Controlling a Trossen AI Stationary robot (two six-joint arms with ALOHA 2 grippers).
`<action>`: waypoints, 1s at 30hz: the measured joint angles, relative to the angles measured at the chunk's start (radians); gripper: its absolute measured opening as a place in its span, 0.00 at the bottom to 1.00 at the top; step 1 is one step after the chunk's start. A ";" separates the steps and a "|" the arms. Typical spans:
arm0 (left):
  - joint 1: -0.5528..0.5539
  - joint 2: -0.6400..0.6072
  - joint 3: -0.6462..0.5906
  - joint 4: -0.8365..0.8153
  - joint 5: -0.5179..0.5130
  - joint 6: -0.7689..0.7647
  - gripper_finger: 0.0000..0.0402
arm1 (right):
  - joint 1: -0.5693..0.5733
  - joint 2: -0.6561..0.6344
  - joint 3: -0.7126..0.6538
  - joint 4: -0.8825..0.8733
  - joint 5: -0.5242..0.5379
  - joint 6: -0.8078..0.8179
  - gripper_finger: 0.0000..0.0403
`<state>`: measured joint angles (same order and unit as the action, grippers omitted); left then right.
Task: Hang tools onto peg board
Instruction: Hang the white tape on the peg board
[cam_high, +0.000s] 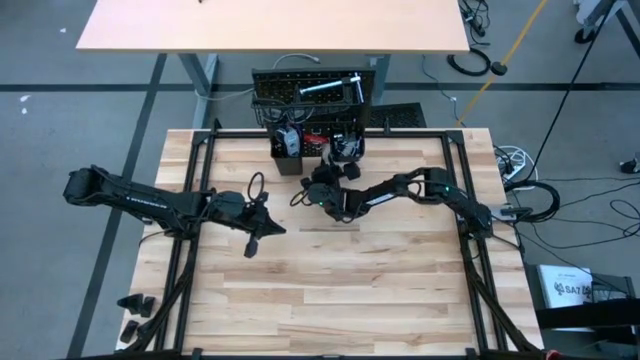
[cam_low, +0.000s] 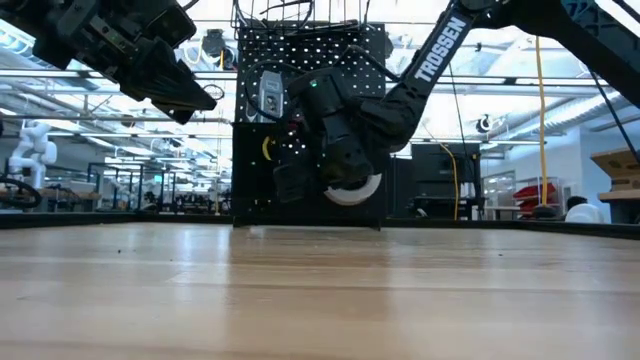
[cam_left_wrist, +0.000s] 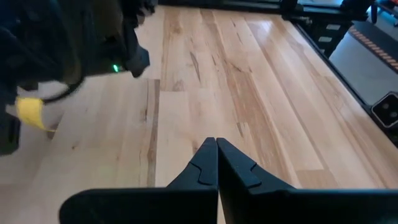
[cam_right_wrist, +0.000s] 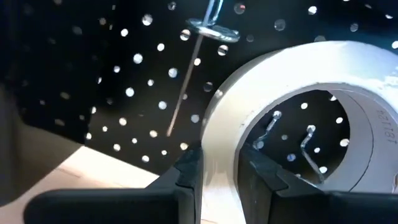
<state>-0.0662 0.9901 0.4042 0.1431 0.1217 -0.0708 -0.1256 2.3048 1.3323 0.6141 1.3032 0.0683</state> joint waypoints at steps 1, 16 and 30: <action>0.000 0.000 0.000 -0.009 0.001 0.000 0.00 | -0.002 -0.001 0.000 -0.006 0.000 0.006 0.15; 0.000 0.000 0.000 -0.025 0.006 0.005 0.00 | -0.039 -0.001 0.000 -0.072 -0.067 0.125 0.15; 0.000 0.000 0.000 -0.024 0.006 0.000 0.00 | -0.041 -0.001 0.000 -0.103 -0.081 0.129 0.48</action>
<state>-0.0662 0.9901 0.4042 0.1188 0.1276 -0.0711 -0.1671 2.3039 1.3327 0.5115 1.2227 0.1976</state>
